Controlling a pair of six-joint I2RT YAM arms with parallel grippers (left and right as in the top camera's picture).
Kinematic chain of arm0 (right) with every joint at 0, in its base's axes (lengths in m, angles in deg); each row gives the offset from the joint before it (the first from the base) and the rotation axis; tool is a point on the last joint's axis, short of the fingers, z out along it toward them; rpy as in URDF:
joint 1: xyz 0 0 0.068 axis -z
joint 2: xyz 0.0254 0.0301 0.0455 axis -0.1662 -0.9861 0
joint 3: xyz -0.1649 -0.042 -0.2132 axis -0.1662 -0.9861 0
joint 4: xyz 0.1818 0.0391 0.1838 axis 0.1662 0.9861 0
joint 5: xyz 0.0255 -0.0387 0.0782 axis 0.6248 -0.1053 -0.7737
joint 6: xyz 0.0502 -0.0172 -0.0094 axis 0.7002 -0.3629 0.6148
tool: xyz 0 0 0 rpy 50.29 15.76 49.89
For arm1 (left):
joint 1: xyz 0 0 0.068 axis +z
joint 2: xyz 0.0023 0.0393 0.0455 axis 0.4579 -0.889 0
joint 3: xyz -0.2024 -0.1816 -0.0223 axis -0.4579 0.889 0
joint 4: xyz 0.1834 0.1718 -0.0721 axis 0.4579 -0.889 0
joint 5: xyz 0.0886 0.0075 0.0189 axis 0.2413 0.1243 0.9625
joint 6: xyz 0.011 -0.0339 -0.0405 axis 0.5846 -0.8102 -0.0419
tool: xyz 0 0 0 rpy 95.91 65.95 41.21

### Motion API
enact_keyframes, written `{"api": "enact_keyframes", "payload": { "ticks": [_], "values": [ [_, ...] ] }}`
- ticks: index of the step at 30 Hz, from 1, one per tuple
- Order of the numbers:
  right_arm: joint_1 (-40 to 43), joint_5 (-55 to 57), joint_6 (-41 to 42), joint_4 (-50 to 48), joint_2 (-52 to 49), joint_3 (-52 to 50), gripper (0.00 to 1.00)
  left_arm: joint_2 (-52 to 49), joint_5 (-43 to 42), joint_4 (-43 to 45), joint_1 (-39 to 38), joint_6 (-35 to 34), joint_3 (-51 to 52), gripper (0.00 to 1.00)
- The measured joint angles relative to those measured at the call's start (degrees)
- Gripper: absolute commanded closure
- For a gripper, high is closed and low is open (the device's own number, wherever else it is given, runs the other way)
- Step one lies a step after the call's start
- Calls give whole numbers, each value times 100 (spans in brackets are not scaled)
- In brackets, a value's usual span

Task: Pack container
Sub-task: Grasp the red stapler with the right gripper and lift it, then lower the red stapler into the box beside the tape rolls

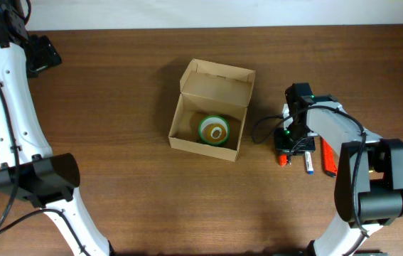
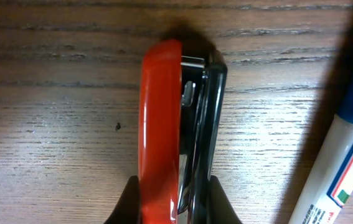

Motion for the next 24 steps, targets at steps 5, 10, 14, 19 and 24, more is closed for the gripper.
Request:
{"api": "enact_keyframes", "payload": {
  "ticks": [5,10,14,19,24],
  "values": [
    [0,-2,0,-2,11,0,97,0,0,0,0,0,0,0],
    [0,2,-2,127,522,79,96,-2,0,-2,0,0,0,0],
    [0,-107,-81,719,955,859,96,0,-2,2,0,0,0,1],
    [-2,-557,-671,1261,1141,2391,96,0,0,2,0,0,0,0],
    [-623,-741,-1598,1189,1154,3425,97,0,-2,2,0,0,0,0]
  ]
}}
